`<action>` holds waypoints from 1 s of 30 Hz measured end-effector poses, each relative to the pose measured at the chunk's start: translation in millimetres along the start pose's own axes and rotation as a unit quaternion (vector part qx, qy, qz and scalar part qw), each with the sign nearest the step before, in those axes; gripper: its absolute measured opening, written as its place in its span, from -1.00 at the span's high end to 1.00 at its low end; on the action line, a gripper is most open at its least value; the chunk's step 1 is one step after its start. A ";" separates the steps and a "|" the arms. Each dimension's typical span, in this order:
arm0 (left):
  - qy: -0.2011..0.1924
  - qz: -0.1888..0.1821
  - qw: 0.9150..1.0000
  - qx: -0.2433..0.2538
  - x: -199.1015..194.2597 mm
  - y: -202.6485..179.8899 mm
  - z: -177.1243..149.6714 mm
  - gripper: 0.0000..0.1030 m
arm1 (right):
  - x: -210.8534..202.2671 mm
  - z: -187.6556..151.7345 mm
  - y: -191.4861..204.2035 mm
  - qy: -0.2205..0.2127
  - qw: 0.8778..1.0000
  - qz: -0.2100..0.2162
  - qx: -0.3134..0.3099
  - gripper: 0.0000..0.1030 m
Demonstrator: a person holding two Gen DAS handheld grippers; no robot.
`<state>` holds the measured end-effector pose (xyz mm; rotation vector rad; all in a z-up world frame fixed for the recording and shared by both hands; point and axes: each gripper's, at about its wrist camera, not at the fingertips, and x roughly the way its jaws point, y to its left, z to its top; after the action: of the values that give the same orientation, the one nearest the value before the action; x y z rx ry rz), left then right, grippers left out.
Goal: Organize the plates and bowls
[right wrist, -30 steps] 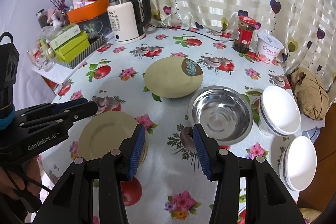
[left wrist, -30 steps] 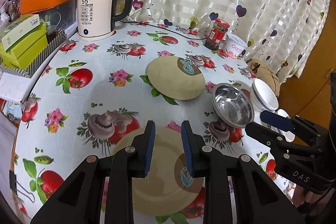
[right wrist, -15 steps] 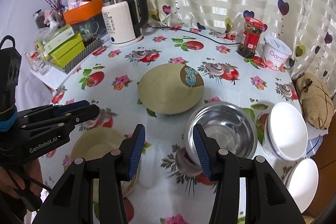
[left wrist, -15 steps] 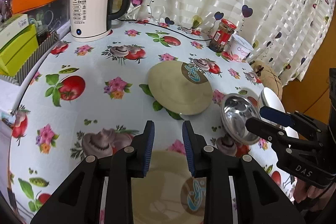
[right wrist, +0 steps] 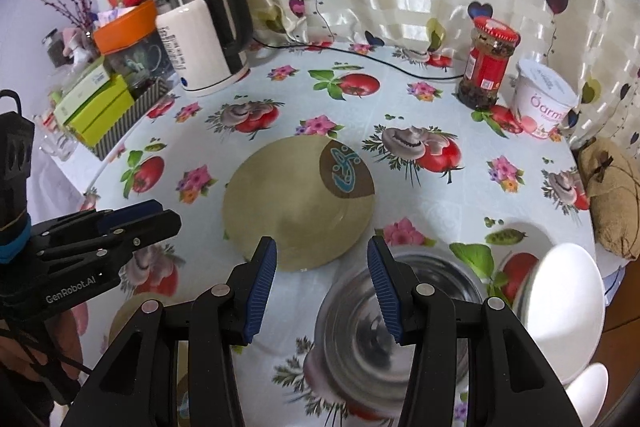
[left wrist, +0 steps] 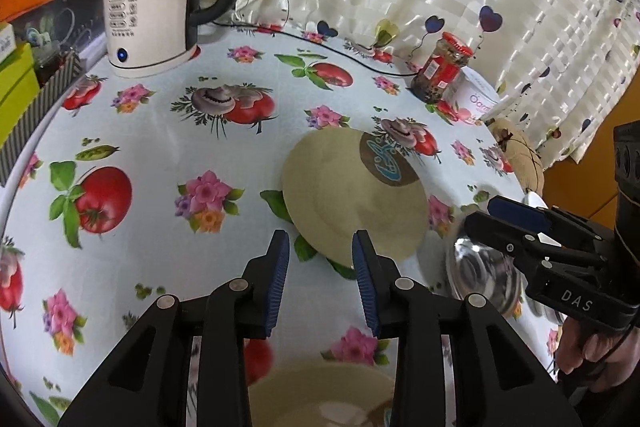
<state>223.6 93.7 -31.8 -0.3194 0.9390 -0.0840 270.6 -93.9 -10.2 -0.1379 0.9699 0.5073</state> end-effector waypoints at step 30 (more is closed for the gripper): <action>0.061 -0.011 0.998 -0.024 77.0 21.8 21.1 0.35 | 97.4 39.9 -37.3 0.126 0.992 -0.008 0.014 0.49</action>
<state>284.6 103.3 -87.0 -0.3728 1.0597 -0.1024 362.9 -79.2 -71.2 -0.1878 1.2207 0.4683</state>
